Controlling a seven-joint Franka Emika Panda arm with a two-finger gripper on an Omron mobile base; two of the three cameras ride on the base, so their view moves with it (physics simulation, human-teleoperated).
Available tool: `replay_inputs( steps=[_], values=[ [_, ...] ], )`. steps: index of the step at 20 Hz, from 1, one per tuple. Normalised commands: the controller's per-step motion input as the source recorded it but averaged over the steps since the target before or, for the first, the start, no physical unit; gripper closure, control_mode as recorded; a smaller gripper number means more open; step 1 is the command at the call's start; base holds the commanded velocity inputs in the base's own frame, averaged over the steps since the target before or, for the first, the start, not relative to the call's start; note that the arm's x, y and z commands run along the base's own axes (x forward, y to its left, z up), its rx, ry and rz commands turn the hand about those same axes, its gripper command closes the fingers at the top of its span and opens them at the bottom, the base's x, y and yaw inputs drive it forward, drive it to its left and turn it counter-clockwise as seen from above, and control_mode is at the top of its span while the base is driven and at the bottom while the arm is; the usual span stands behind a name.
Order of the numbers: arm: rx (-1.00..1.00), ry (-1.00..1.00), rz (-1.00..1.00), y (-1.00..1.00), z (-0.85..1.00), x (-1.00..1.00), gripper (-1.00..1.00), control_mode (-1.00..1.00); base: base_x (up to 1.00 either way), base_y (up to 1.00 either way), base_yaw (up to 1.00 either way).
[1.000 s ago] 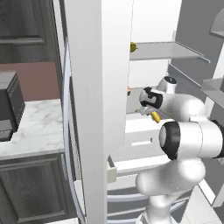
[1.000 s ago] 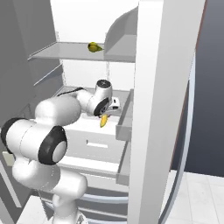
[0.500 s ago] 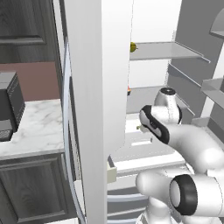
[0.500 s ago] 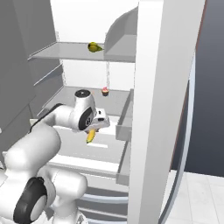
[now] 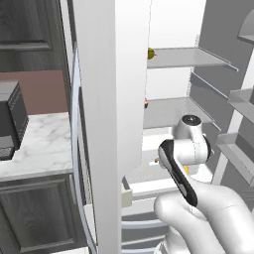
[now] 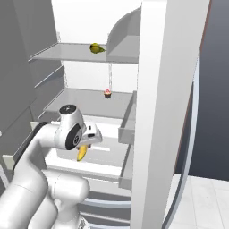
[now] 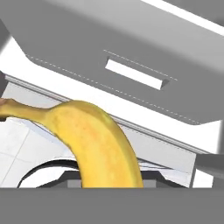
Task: Pick up the banana and pear from the fridge and place one fruit on each plate on the dining counter.
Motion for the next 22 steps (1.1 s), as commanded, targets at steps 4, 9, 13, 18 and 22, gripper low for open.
replay_inputs(
  steps=[4, 9, 13, 18, 22],
  values=[
    [0.0, 0.0, 0.0, 0.0, 0.0, -0.01, 1.0, -1.0, 0.0, 0.0, 0.0],
    [0.0, 0.0, 0.0, 0.0, 0.0, -0.04, 1.0, 1.0, -0.03, 0.02, 0.0],
    [0.0, 0.0, 0.0, 0.0, 0.0, 0.0, 1.0, 1.0, -0.45, 0.03, -0.08],
    [0.0, 0.0, 0.0, 0.0, 0.0, 0.0, 1.0, 1.0, -0.66, 0.0, -0.08],
    [0.0, 0.0, 0.0, 0.0, 0.0, 0.0, 1.0, 1.0, -0.51, 0.07, -0.14]
  ],
)
